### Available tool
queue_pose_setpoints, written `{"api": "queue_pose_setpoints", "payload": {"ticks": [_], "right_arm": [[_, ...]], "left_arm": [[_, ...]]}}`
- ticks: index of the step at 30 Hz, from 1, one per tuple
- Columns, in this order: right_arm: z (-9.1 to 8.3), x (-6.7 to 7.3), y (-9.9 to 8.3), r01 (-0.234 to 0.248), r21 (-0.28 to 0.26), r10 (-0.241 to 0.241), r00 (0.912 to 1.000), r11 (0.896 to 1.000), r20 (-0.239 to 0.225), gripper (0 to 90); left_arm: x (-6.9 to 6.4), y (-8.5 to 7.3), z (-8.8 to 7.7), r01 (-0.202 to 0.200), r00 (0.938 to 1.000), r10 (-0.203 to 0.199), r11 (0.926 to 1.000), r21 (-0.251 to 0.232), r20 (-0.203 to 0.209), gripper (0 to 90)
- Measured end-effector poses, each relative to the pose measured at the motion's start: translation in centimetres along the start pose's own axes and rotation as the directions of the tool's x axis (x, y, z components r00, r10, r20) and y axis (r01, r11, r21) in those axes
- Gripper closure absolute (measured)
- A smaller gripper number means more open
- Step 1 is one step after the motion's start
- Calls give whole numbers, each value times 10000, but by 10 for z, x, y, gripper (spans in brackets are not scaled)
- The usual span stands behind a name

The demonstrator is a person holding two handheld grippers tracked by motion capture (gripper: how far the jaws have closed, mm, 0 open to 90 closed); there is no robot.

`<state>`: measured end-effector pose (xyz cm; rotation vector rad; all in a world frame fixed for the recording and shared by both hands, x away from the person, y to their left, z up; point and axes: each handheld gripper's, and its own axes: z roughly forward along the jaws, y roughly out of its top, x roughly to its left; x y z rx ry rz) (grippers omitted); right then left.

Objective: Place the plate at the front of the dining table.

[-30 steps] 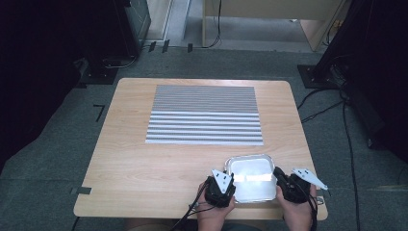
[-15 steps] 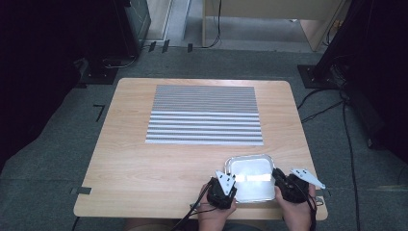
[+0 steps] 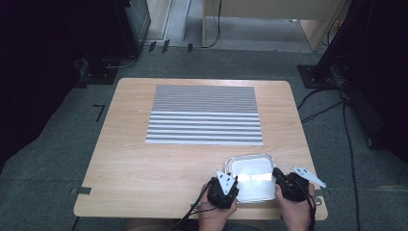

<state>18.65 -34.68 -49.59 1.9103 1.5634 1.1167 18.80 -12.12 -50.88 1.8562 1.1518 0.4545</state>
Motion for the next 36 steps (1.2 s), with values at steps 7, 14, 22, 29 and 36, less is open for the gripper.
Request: {"api": "queue_pose_setpoints", "payload": {"ticks": [7, 14, 22, 29, 36], "right_arm": [[-7, -7, 2, -786, -567, 775, 9967, 9953, -226, 900], [-8, 6, -3, -928, -796, 888, 9947, 9925, -524, 899], [-9, 32, -8, -146, -1129, 102, 9992, 9935, -395, 898], [-5, 50, -11, 89, -1131, -144, 9987, 9935, -480, 895], [2, 61, -8, 294, -1163, -417, 9936, 9928, -1049, 895]], "left_arm": [[8, 5, -1, 786, 9956, -783, 9969, -33, 509, 620], [25, 10, -6, 1716, 9820, -1691, 9849, -232, 846, 763], [43, 15, -15, 2326, 9717, -2322, 9726, -43, 443, 837], [61, 15, -22, 2518, 9674, -2513, 9677, -148, 306, 859], [78, 19, -30, 2712, 9624, -2702, 9617, -398, 277, 883]]}}
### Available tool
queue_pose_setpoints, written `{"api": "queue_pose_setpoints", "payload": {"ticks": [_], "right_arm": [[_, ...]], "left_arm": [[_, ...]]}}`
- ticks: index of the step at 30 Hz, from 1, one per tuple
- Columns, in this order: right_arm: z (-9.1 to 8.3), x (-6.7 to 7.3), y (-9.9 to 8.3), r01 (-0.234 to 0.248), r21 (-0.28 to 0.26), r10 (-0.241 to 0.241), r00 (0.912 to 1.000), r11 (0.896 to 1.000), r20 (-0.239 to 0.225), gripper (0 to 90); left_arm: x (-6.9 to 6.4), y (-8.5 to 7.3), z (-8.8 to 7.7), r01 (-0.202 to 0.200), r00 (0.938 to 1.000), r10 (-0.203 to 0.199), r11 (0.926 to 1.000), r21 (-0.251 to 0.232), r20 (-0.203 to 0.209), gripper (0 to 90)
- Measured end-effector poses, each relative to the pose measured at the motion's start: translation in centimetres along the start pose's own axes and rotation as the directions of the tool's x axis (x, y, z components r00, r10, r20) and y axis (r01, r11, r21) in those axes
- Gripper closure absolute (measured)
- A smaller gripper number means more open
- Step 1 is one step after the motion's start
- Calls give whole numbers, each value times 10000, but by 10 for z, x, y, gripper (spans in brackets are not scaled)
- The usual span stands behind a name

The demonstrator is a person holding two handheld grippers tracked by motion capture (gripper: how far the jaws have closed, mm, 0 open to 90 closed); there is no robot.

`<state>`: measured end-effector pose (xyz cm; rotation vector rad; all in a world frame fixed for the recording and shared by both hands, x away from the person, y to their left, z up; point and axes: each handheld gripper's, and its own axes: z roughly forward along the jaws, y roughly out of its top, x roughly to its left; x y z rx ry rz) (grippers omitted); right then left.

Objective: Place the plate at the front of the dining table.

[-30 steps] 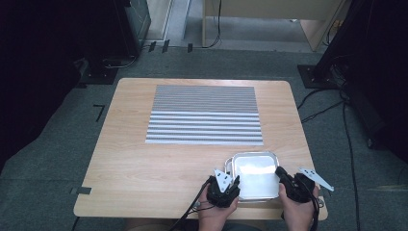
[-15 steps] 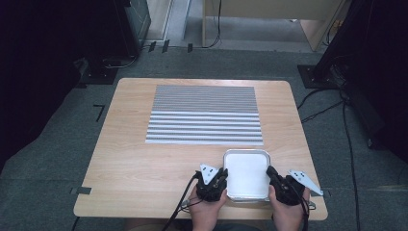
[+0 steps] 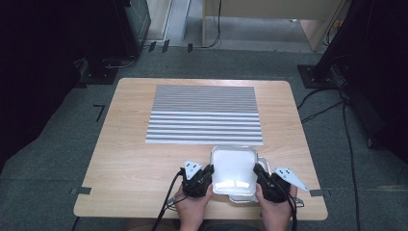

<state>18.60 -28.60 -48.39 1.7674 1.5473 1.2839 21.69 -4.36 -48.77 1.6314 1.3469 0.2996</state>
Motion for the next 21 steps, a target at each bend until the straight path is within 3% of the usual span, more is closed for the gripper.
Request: {"api": "queue_pose_setpoints", "payload": {"ticks": [11, 21], "right_arm": [[25, 30, 13, 450, 346, -442, 9988, 9984, -233, 898], [49, 53, 30, 759, 280, -747, 9962, 9967, -438, 897]], "left_arm": [[30, 14, -8, 440, 9985, -453, 9981, -426, -308, 894], [51, 38, -8, 294, 9980, -340, 9960, -847, -536, 898]]}}
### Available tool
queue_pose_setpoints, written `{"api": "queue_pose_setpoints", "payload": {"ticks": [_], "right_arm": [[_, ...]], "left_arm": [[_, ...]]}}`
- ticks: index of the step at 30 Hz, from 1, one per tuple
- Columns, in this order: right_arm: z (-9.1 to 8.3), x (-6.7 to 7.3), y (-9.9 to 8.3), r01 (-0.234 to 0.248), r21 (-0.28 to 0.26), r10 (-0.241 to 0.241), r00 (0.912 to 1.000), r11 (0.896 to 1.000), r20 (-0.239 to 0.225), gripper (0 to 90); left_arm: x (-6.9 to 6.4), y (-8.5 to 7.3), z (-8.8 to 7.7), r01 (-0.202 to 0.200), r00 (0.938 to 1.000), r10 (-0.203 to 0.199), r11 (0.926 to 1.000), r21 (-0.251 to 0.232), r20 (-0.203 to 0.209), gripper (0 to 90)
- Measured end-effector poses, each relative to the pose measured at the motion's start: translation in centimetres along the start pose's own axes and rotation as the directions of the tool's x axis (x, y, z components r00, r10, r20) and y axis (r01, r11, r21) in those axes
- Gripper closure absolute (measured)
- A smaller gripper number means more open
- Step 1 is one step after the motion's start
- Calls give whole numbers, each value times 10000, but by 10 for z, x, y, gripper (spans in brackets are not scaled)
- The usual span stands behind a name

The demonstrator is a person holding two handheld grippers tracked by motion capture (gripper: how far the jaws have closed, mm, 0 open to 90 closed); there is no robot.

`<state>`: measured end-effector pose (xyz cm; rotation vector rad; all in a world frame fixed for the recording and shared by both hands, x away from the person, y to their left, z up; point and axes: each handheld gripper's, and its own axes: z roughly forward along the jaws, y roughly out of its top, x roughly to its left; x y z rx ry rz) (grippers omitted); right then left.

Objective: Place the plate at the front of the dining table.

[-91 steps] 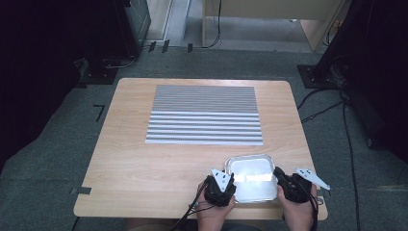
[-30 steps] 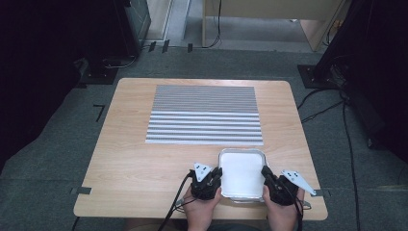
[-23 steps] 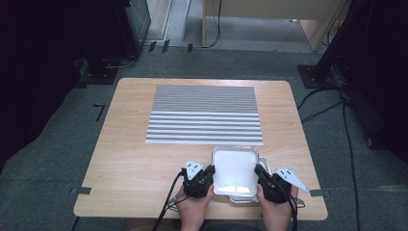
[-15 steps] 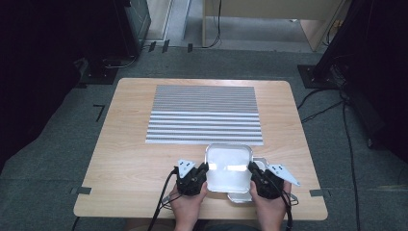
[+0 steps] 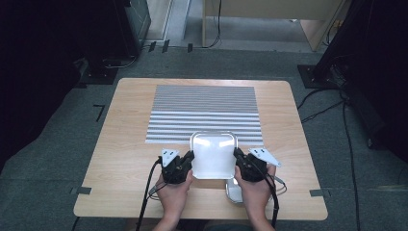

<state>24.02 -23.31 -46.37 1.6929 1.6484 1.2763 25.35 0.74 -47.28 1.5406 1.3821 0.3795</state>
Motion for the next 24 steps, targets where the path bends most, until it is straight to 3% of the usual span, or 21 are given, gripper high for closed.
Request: {"api": "queue_pose_setpoints", "payload": {"ticks": [15, 20, 24], "right_arm": [[42, 8, 41, 50, 167, -47, 9998, 9998, -173, 897], [68, 15, 60, 665, 278, -666, 9978, 9974, 54, 889], [85, 17, 68, 1124, 406, -1133, 9933, 9928, 223, 880]], "left_arm": [[20, 45, 28, -3, 9997, 1, 9999, -107, -225, 898], [30, 62, 44, 143, 9990, -143, 9999, 1, -424, 899], [36, 72, 59, -95, 9974, 93, 10000, -30, -715, 899]]}}
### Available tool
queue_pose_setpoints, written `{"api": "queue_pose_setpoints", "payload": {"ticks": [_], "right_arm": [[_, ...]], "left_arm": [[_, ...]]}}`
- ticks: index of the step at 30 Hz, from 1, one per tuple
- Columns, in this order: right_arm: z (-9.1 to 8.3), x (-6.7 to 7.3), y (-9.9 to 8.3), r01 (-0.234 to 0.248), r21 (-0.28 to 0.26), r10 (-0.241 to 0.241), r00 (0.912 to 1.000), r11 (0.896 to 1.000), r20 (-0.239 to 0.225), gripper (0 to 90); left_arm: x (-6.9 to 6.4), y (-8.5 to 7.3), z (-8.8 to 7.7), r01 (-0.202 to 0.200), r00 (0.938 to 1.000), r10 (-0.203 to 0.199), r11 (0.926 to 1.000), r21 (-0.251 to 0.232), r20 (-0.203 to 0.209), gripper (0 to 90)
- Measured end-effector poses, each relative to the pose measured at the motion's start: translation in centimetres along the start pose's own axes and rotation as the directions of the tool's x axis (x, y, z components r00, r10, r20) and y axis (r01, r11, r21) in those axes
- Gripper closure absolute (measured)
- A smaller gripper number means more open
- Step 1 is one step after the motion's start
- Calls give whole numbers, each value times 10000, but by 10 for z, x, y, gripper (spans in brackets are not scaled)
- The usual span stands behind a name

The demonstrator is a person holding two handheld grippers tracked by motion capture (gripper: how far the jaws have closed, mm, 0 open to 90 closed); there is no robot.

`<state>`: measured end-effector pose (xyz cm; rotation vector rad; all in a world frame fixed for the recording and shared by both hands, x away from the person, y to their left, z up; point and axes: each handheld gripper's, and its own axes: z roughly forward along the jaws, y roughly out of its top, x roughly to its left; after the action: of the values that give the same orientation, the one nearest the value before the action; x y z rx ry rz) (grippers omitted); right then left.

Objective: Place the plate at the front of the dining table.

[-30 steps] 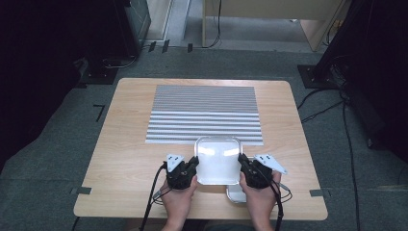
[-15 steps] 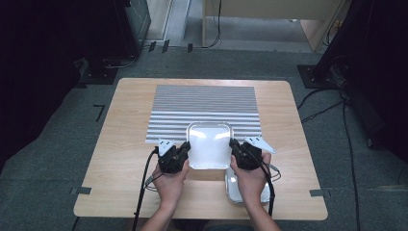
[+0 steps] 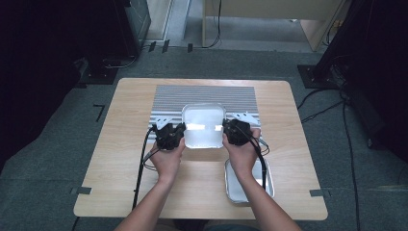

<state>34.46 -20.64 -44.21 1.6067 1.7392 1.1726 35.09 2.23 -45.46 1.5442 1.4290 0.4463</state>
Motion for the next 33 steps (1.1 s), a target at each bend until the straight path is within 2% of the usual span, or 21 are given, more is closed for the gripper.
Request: {"api": "queue_pose_setpoints", "payload": {"ticks": [3, 10, 14, 22, 23, 26, 29, 31, 33], "right_arm": [[11, -2, 5, -43, 124, 43, 10000, 9999, 12, 880], [39, -5, 15, 72, 400, -74, 10000, 9992, 58, 879], [53, -7, 20, 121, 544, -123, 9999, 9984, 45, 877], [83, -11, 34, 252, 768, -267, 9995, 9967, 194, 870], [83, -11, 34, 252, 768, -267, 9995, 9967, 194, 870], [96, -15, 35, 690, 988, -717, 9971, 9927, 239, 856], [106, -20, 36, 838, 1195, -867, 9960, 9893, 191, 852], [109, -21, 36, 860, 1263, -895, 9957, 9883, 224, 850], [117, -23, 35, 935, 1384, -1003, 9940, 9860, 427, 847]], "left_arm": [[3, 6, 9, -37, 10000, 37, 10000, 67, -90, 899], [15, 18, 36, 369, 9992, -359, 9980, 523, -198, 899], [20, 25, 46, 423, 9987, -399, 9964, 741, -329, 898], [29, 44, 75, 826, 9958, -763, 9863, 1426, -497, 898], [29, 44, 75, 826, 9958, -763, 9863, 1426, -497, 897], [31, 46, 89, 873, 9949, -777, 9826, 1640, -636, 897], [33, 47, 101, 987, 9939, -874, 9764, 1919, -668, 896], [34, 47, 105, 1015, 9936, -898, 9757, 1943, -680, 895], [34, 46, 115, 938, 9935, -779, 9735, 2086, -831, 894]]}}
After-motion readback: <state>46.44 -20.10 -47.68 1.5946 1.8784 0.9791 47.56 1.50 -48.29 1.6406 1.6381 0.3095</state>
